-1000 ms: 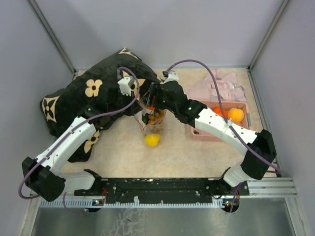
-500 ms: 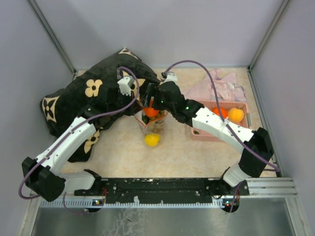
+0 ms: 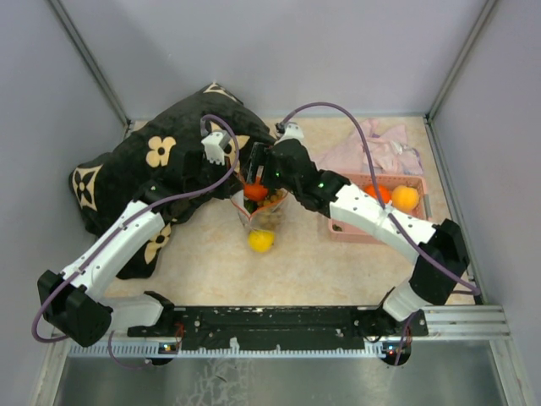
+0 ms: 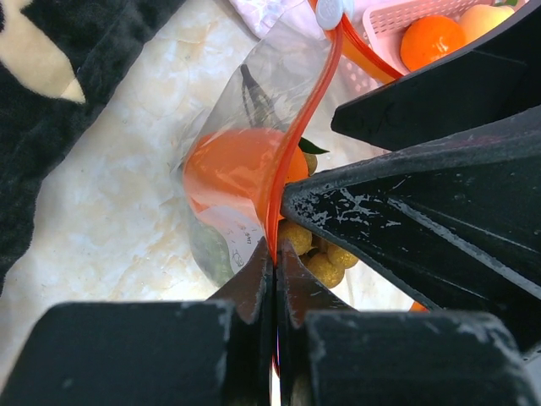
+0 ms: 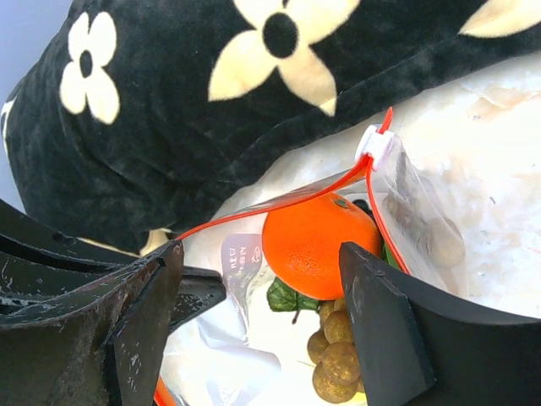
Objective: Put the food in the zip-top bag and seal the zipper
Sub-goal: Place the fake fruit in the zipper food storage bag.
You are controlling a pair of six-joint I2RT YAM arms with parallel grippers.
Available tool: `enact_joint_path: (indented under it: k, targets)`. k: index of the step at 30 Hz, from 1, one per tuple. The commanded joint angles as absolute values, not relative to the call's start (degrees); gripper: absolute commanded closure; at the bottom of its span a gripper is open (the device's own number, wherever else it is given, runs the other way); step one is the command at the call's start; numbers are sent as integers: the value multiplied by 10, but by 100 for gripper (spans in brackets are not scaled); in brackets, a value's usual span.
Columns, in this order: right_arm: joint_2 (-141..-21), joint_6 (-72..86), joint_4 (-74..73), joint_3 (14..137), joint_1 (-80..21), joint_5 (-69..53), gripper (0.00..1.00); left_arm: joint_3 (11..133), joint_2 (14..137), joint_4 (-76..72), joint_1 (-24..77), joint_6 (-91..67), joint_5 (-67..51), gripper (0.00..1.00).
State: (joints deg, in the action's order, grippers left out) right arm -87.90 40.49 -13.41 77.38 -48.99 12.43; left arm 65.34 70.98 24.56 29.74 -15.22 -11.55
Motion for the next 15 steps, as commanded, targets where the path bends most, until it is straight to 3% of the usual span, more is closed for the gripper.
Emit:
enact_joint_path:
  k: [1,15]
  targets:
    - [-830,371,-131,796,-495,147,25,658,695,230,293,-158,-120,100]
    - [-760,254,-282,803,-443,124,29,657,694,228,292,-158,-123,100]
